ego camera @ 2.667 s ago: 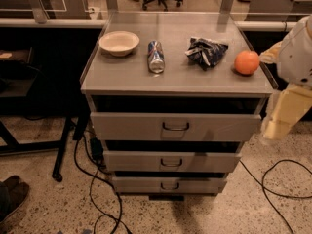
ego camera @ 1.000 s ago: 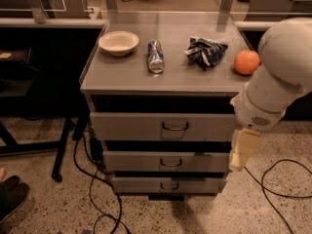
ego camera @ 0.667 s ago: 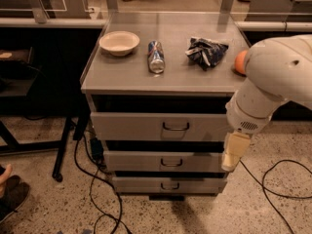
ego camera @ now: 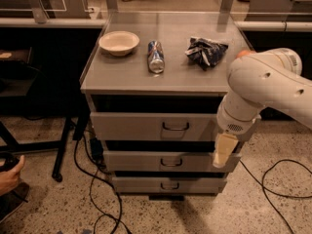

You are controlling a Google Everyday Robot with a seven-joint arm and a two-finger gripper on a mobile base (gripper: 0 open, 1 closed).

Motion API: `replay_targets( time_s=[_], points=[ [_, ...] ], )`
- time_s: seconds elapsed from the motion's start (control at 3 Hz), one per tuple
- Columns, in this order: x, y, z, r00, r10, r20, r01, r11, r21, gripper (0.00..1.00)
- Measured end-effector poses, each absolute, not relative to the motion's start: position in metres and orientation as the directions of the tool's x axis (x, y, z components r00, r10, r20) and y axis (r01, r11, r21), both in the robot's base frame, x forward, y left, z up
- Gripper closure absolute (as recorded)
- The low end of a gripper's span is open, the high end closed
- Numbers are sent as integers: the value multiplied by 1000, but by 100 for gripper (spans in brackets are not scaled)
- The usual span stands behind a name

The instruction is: Open top drawer

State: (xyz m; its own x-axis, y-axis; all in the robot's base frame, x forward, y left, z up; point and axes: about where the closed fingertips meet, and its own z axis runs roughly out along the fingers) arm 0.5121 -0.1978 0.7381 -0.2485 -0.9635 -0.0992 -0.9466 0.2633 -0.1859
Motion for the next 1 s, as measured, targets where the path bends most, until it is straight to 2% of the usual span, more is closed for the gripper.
replay_targets(
  time_s=[1.0],
  points=[
    [560, -192, 687, -238, -967, -88, -948, 251, -197, 0]
  ],
)
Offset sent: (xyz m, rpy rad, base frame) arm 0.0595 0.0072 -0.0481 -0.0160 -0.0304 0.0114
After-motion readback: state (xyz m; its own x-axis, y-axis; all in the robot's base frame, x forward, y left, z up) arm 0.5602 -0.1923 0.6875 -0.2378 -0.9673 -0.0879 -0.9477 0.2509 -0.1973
